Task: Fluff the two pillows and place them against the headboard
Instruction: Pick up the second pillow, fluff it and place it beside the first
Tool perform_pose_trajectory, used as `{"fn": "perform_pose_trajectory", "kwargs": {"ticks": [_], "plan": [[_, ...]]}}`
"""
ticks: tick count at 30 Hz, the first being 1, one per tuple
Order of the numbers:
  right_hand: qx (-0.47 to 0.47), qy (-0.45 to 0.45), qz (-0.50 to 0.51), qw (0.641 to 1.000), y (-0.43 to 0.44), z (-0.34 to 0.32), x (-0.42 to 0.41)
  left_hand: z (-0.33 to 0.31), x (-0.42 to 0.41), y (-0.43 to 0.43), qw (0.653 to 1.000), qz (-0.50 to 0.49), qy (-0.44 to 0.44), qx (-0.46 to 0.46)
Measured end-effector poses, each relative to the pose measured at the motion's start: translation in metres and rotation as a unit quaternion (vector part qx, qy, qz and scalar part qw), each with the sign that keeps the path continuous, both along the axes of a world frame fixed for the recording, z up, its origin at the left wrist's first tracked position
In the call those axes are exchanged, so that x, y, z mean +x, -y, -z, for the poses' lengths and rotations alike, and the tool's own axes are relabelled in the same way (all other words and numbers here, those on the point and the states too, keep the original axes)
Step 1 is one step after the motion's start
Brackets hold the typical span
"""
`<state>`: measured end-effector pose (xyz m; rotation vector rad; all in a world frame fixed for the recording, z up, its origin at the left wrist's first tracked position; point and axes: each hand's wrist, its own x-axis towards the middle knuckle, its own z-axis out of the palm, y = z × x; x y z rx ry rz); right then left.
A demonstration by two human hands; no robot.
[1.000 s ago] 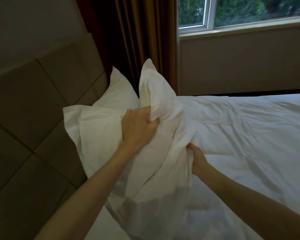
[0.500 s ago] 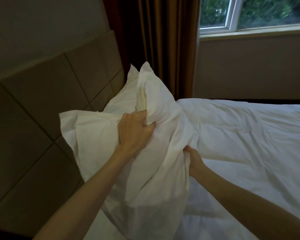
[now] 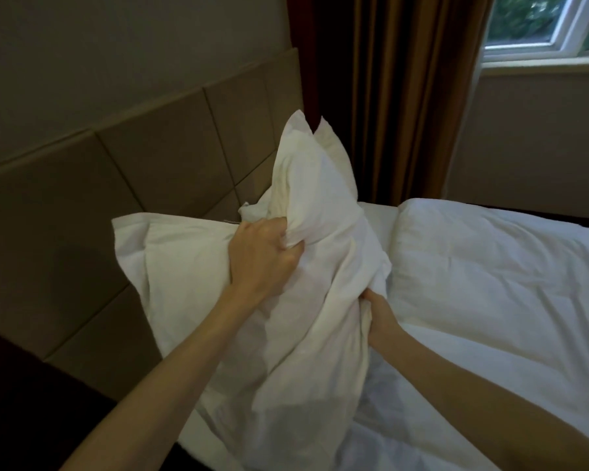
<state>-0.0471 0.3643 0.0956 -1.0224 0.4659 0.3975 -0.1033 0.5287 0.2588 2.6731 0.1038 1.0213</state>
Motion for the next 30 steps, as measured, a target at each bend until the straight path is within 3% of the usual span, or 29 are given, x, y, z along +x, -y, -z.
{"fn": "perform_pose_trajectory", "kwargs": {"ticks": [7,17,23,26,30], "plan": [[0.017,-0.011,-0.035,0.999,-0.074,0.011,0.014,0.01,0.003,-0.069,1.0,-0.024,-0.011,0.017],[-0.063,-0.023,-0.097,0.993,-0.199,0.056,0.029,0.054,-0.002,-0.209,0.994,-0.078,-0.073,0.028],[-0.111,-0.028,-0.114,0.987,-0.227,0.08,0.042,0.092,0.019,-0.243,0.989,-0.084,-0.055,0.107],[-0.155,-0.068,-0.155,0.973,-0.227,0.09,0.048,0.12,0.027,-0.262,0.966,-0.166,-0.147,0.133],[-0.201,-0.056,-0.225,0.952,-0.235,0.097,0.048,0.171,0.008,-0.298,0.935,-0.181,-0.302,0.044]]}}
